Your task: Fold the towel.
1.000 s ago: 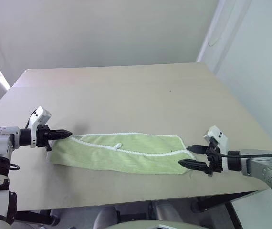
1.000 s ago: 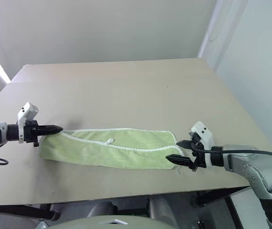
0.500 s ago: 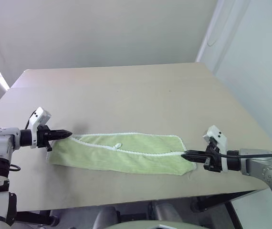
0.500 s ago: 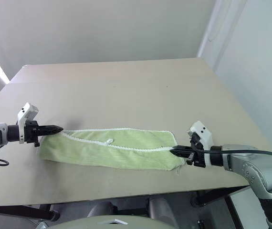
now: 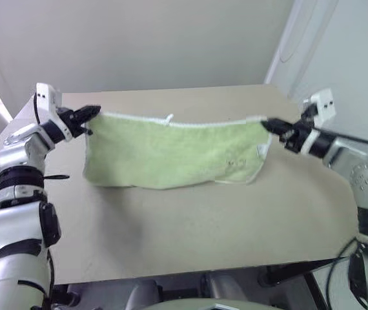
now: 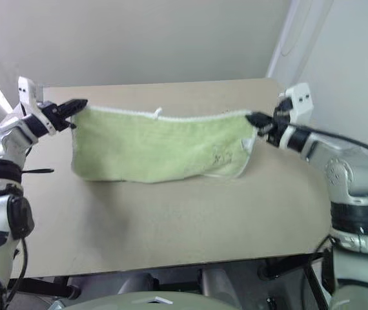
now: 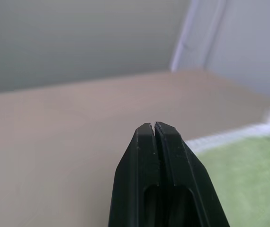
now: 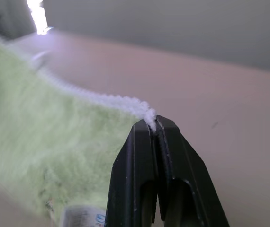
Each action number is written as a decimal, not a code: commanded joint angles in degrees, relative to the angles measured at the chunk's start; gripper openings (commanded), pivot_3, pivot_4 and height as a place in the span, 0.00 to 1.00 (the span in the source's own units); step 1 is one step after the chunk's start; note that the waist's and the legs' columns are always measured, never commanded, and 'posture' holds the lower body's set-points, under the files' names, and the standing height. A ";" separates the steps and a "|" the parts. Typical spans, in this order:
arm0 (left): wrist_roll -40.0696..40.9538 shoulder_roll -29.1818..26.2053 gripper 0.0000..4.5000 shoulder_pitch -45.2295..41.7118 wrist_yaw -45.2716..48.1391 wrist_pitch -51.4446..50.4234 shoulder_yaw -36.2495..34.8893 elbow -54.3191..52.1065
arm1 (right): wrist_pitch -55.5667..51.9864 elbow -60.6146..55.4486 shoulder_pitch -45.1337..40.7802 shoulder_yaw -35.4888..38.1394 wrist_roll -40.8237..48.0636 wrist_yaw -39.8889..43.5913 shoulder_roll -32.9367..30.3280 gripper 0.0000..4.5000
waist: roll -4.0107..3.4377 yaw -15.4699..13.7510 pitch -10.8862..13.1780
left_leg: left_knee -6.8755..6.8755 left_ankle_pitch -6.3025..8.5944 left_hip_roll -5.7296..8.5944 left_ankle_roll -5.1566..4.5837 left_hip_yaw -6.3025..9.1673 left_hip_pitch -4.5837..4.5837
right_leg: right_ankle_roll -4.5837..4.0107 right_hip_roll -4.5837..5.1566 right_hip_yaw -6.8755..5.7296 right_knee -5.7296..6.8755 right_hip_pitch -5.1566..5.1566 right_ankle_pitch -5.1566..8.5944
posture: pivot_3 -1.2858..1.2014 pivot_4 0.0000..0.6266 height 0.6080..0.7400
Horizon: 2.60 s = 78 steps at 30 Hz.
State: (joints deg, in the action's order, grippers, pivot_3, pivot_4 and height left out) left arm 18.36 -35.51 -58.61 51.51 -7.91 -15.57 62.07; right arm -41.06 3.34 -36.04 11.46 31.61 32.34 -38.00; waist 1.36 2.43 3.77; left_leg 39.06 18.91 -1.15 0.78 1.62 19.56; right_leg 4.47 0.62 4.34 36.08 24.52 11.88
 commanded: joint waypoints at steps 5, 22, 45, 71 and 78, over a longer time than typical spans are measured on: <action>-6.02 2.76 0.00 -14.73 -14.58 16.17 0.20 10.18 | 16.45 20.58 -17.48 0.99 -8.12 -2.81 3.04 0.01 | -0.01 0.22 0.01 | -0.05 0.00 0.08 -0.01 0.00 0.19 | 0.09 0.06 0.06 -0.08 0.15 -0.01 | 0.52 0.00 0.79; -6.19 -8.83 0.00 8.89 25.81 11.10 2.87 -2.16 | -4.22 -21.62 19.17 3.56 11.03 18.24 -7.12 0.01 | -0.38 0.54 -0.08 | -0.01 0.00 0.05 -0.03 0.04 0.76 | 0.04 -0.02 0.07 0.27 0.85 0.07 | 0.52 0.00 0.79; 5.50 -23.36 0.00 50.91 27.89 -8.13 -7.71 -37.32 | -1.95 -39.46 54.74 9.74 11.61 27.36 -15.78 0.01 | -0.13 0.08 -0.02 | 0.09 0.02 -0.25 0.02 -0.09 -0.23 | -0.09 0.00 -0.09 0.00 -0.09 0.28 | 0.52 0.00 0.79; -5.66 -8.16 0.00 22.46 10.01 7.94 3.87 -5.27 | 4.31 -13.92 28.63 -6.55 -4.34 13.49 -3.80 0.01 | 0.02 -0.02 -0.08 | 0.05 0.01 -0.18 0.00 -0.11 -0.16 | -0.12 -0.02 -0.10 0.02 -0.07 0.24 | 0.52 0.00 0.79; -7.46 -5.79 0.00 18.26 6.40 12.05 4.10 1.01 | 3.54 -10.84 27.11 -8.05 -6.46 11.65 -1.64 0.01 | 0.03 -0.09 -0.09 | 0.06 0.01 -0.16 0.00 -0.10 -0.16 | -0.11 -0.02 -0.10 0.03 -0.10 0.23 | 0.52 0.00 0.79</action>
State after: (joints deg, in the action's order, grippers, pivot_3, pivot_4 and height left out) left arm 11.11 -40.52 -37.98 58.34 3.16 -10.80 63.01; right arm -37.46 -7.43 -7.35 2.69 25.53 44.62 -39.76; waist 1.39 2.34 3.68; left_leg 39.12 18.92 -1.31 0.78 1.52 19.41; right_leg 4.36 0.60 4.24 36.11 24.42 12.11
